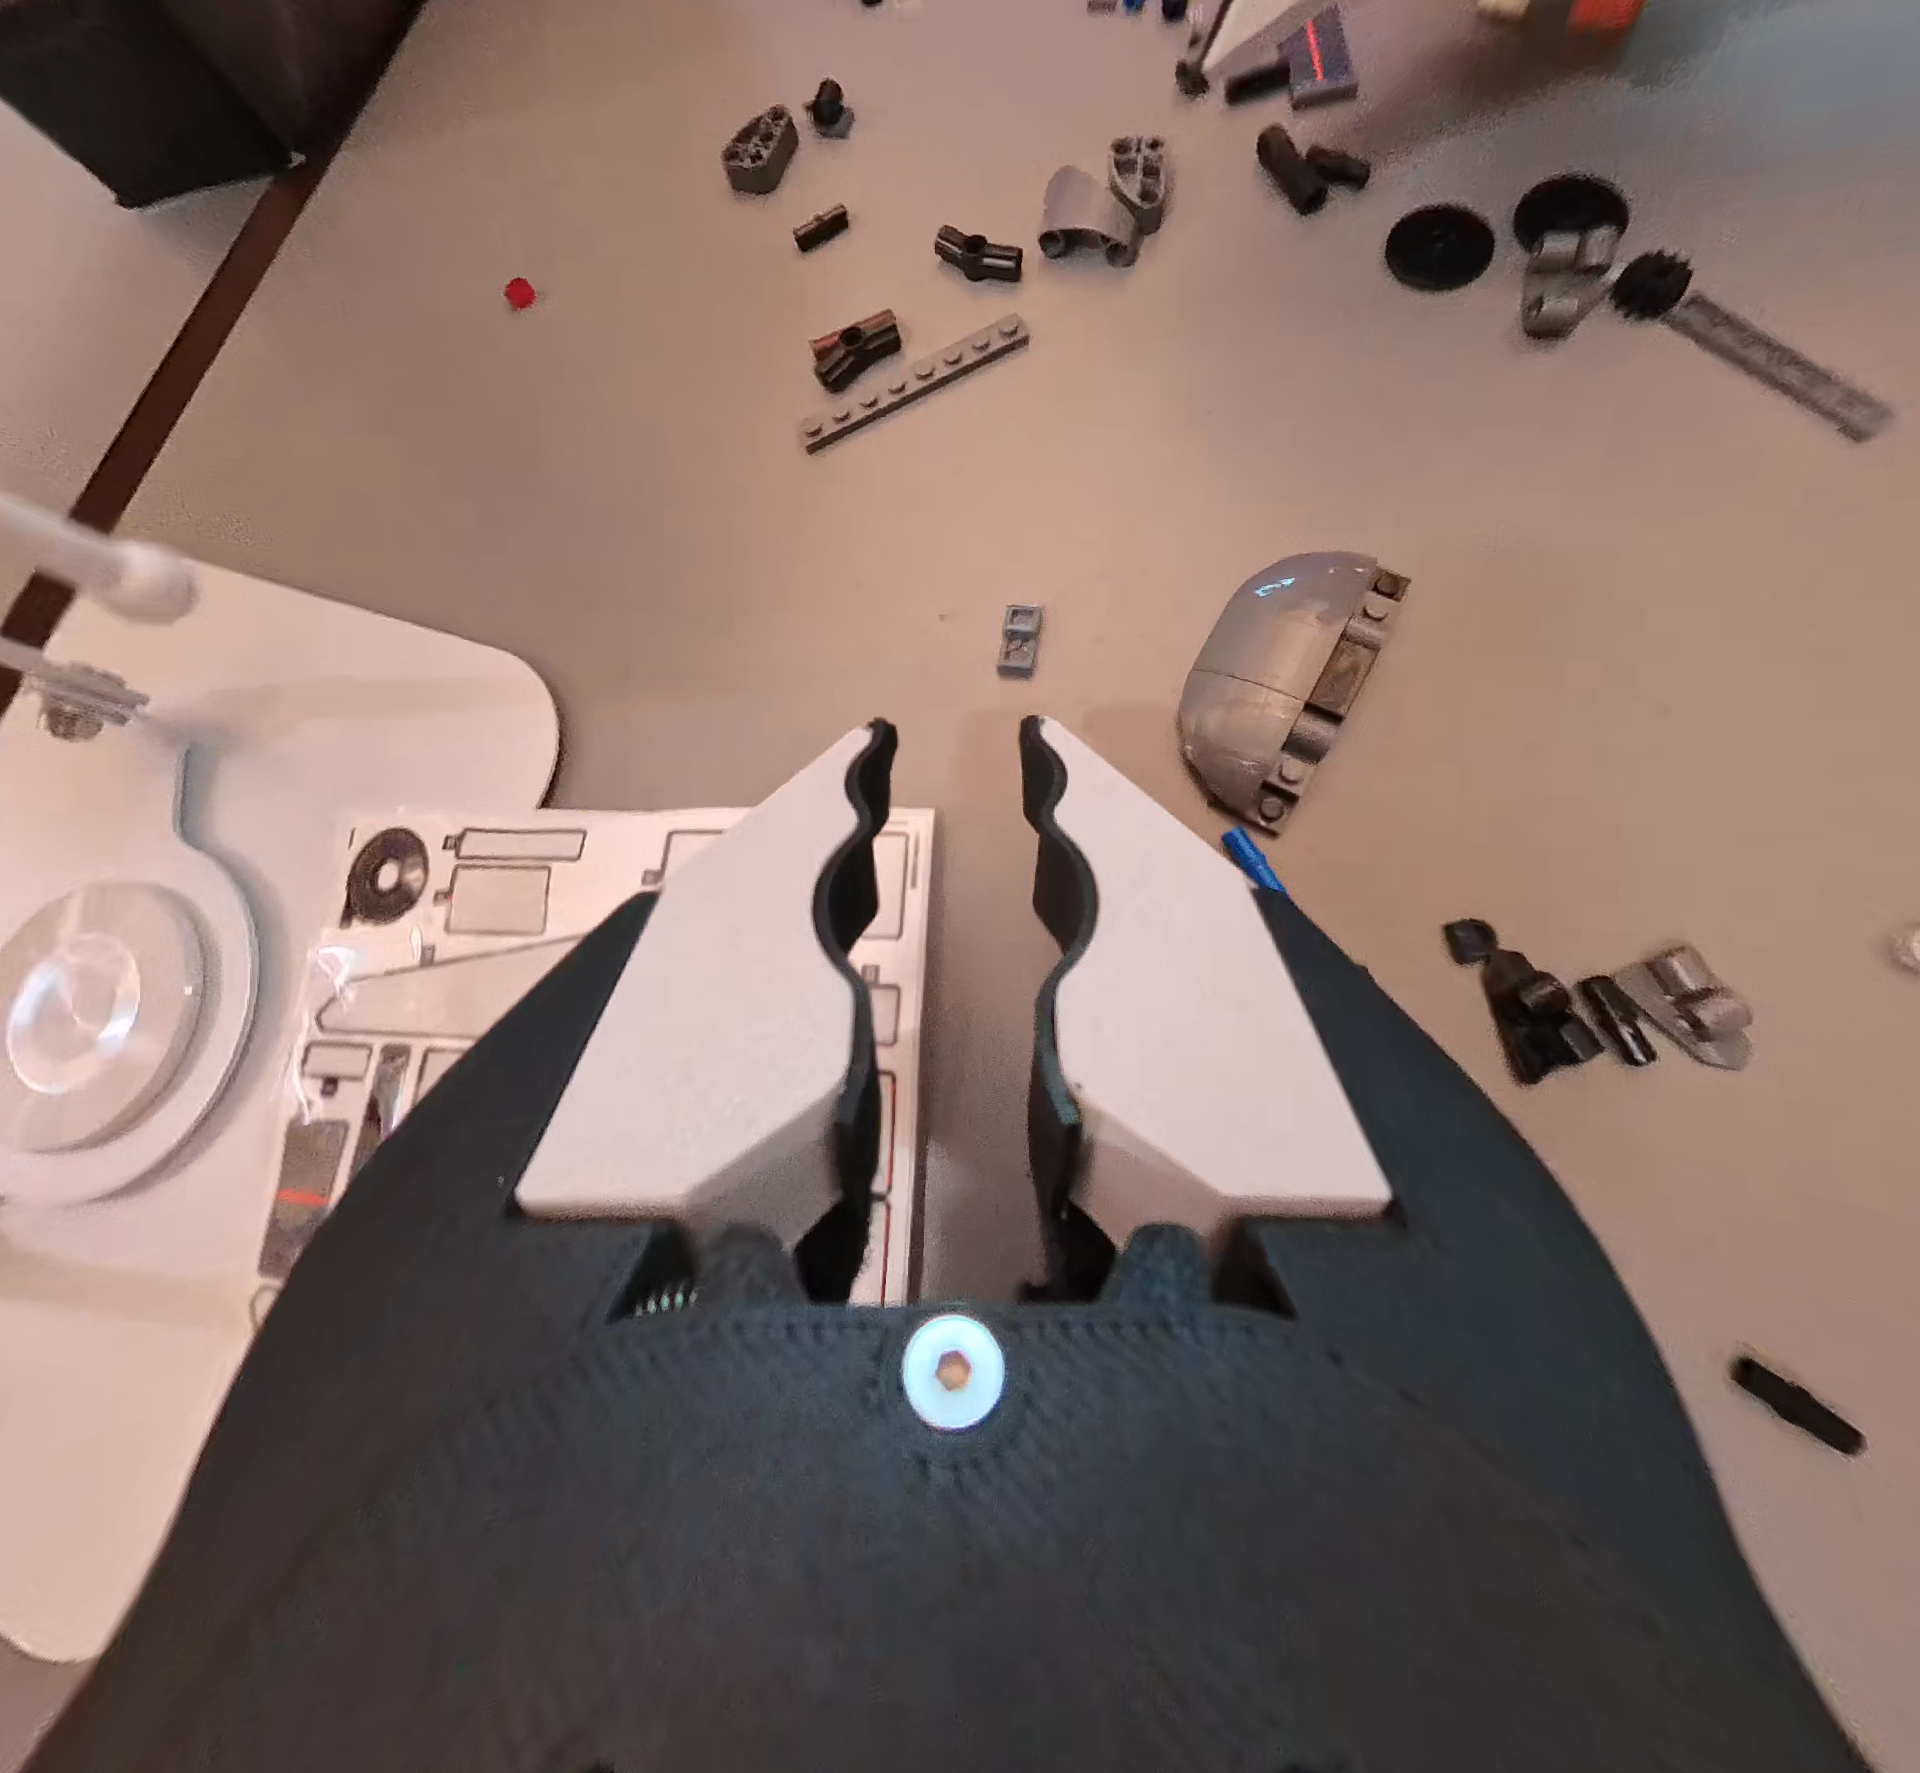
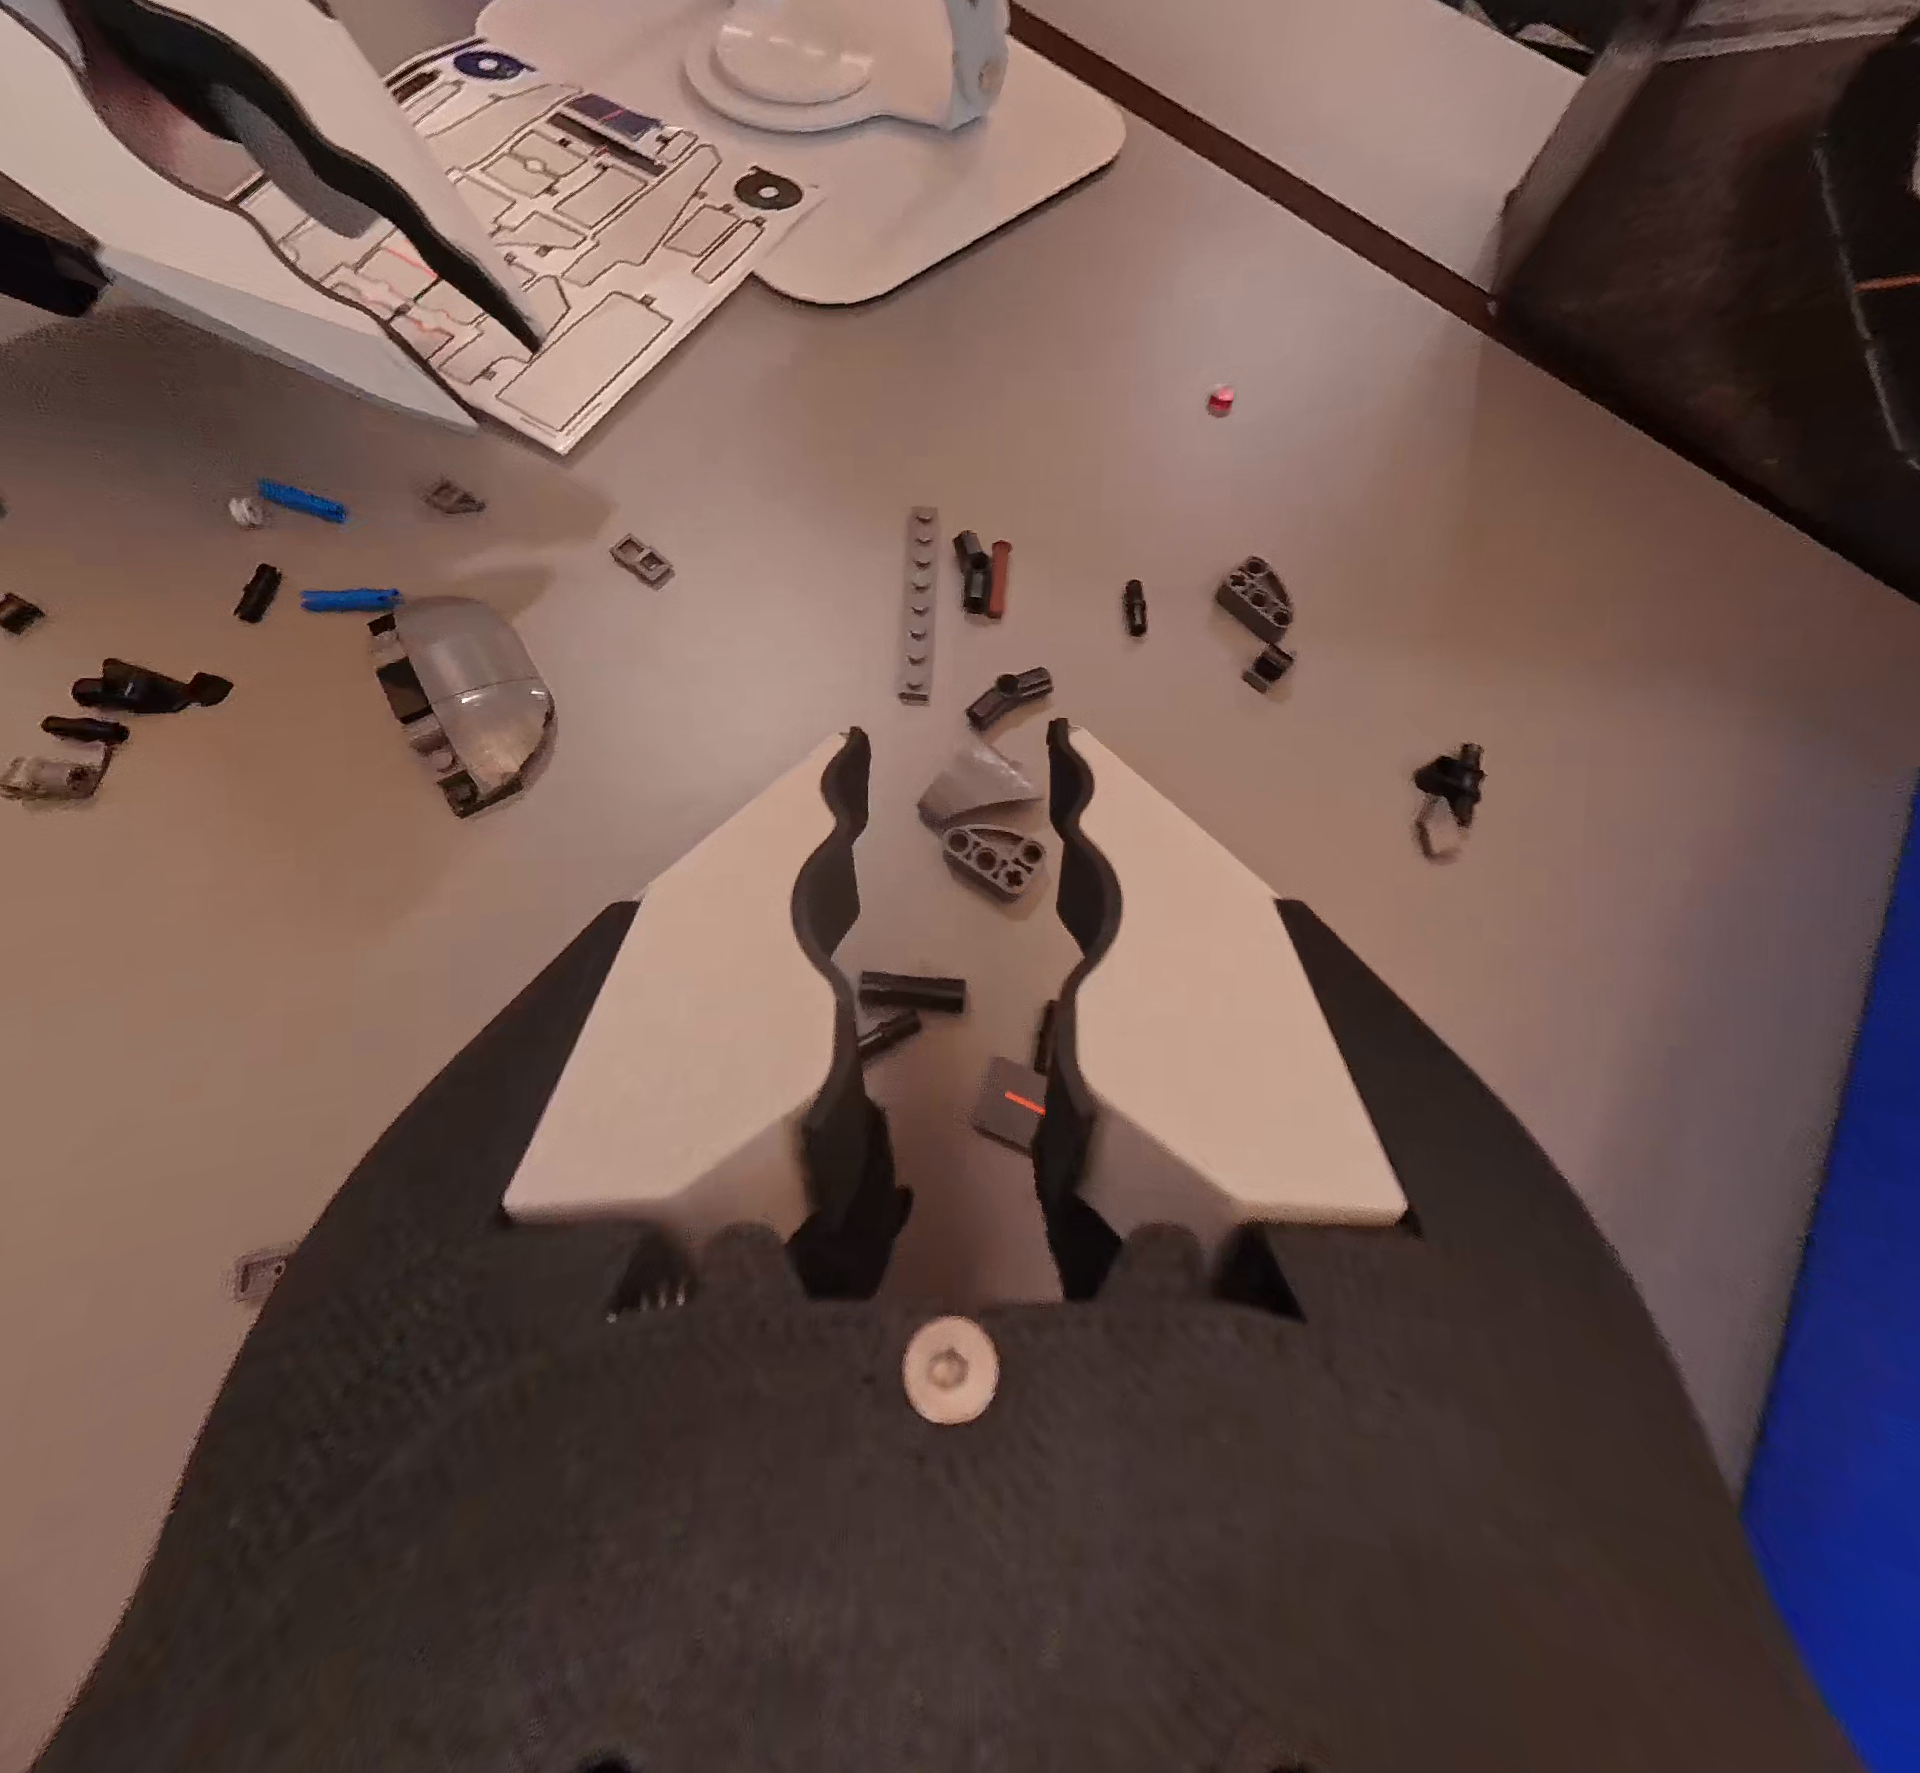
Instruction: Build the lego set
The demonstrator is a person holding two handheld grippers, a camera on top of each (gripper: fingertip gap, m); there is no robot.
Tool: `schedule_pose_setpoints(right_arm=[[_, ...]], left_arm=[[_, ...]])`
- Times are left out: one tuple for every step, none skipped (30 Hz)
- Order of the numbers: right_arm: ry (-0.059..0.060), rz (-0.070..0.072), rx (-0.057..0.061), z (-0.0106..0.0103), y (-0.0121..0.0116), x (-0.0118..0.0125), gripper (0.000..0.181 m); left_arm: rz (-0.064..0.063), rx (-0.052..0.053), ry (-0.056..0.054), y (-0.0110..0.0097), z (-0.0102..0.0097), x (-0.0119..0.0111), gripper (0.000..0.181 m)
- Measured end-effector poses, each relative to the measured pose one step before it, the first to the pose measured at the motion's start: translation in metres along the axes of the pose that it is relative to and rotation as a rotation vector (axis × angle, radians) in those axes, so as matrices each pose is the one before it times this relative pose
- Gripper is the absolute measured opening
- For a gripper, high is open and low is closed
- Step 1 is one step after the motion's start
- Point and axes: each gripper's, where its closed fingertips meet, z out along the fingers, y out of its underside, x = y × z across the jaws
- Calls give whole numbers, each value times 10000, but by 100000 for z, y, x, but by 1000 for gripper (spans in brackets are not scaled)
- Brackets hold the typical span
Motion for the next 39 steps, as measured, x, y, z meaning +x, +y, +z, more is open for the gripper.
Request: schedule_pose_setpoints(right_arm=[[-62, -117, -68, 217, 5, -284, 33], [-59, -75, -60, 201, 9, -244, 33], [-71, -49, -46, 181, 1, -214, 33], [-69, -54, -25, 139, -26, -202, 33], [-33, -60, -15, 102, -33, -139, 33], [0, -49, -9, 43, -43, -61, 33], [1, -27, 10, -7, -69, -22, 33], [-6, -4, 28, -36, -75, -19, 33], [2, 11, 35, -62, -61, 2, 33], [17, 16, 34, -70, -52, 49, 33], [16, 20, 31, -71, -36, 53, 33], [7, 20, 27, -63, -27, 31, 33], [5, 15, 31, -50, -52, 22, 33], [2, 4, 40, -39, -72, -18, 33], [-9, -20, 26, -3, -88, -61, 33], [-16, -53, -5, 34, -42, -115, 33], [-13, -79, -16, 53, -38, -146, 33], [-21, -98, 8, 56, -106, -199, 32], [-74, -129, 37, 81, -172, -337, 32], [-101, -185, 28, 102, -192, -444, 32], [-62, -236, -8, 123, -152, -427, 32], [-42, -254, -25, 149, -146, -422, 31], [-65, -241, -26, 172, -144, -427, 31], [-85, -199, -31, 202, -122, -419, 31], [-89, -154, -46, 226, -81, -380, 31], [-94, -126, -51, 242, -56, -350, 31], [-100, -113, -52, 239, -56, -356, 31], [-91, -126, -59, 223, -58, -350, 31], [-73, -162, -63, 212, -65, -358, 30], [-33, -215, -53, 169, -104, -332, 29], [1, -273, -20, 140, -168, -321, 28], [7, -298, 4, 126, -214, -317, 27], [12, -280, -20, 151, -182, -294, 26], [60, -292, -52, 144, -135, -234, 26], [124, -364, -36, 115, -172, -178, 26], [122, -392, -48, 120, -145, -192, 25], [74, -337, -154, 210, 27, -213, 23], [22, -256, -232, 288, 196, -229, 22], [-21, -163, -191, 269, 175, -216, 22]], left_arm=[[250, -169, -84, 14, 537, 130, 22], [250, -168, -43, -15, 522, 194, 22], [192, -121, -16, -69, 471, 236, 22], [95, -146, -20, 36, 435, 167, 21], [138, -208, -29, 170, 363, 113, 21], [168, -122, -73, 50, 247, -26, 21], [67, 28, -35, -191, 133, -79, 19], [-64, 84, 72, -285, 106, 0, 18], [-65, 63, 98, -242, 108, 33, 18], [14, -1, 67, -139, 159, 70, 18], [58, -109, 21, 43, 218, 67, 17], [89, -243, -42, 280, 270, 13, 13], [130, -190, -22, 237, 216, 63, 8], [56, 71, -5, -149, 96, 91, 6], [-13, 42, 63, -159, 47, 127, 4], [15, -13, -5, -76, 17, 15, 1], [24, -36, -27, -18, 17, -15, 0], [14, 14, -5, -48, -9, 26, 0], [-7, 23, 78, -36, 9, 143, 0], [-16, 3, 59, 3, -22, 69, 0], [-37, -10, 45, 20, -30, 23, 0], [-29, 11, 40, -1, -5, 35, 0], [-25, 37, 57, -22, -2, 65, 0], [-52, 52, 115, -58, -10, 130, 0], [-66, 31, 95, -54, 11, 104, 0], [-17, 3, 32, -11, 10, 46, 0], [4, 12, 52, -26, -18, 95, 0], [-43, 9, 63, -24, -25, 72, 0], [-61, 41, 74, -67, -62, 60, 0], [-107, 143, 139, -200, -133, 116, 0], [-179, 211, 203, -304, -201, 152, 0], [-198, 203, 185, -297, -233, 86, 0], [-203, 226, 177, -314, -249, 74, 0], [-239, 247, 246, -336, -234, 154, 0], [-274, 248, 297, -328, -216, 233, 0], [-233, 92, 156, -90, -172, 31, 0], [-85, 1, -100, 53, -140, -310, 0], [58, 25, -225, -15, -101, -396, 0], [55, -48, -57, 20, -12, -68, 0]])
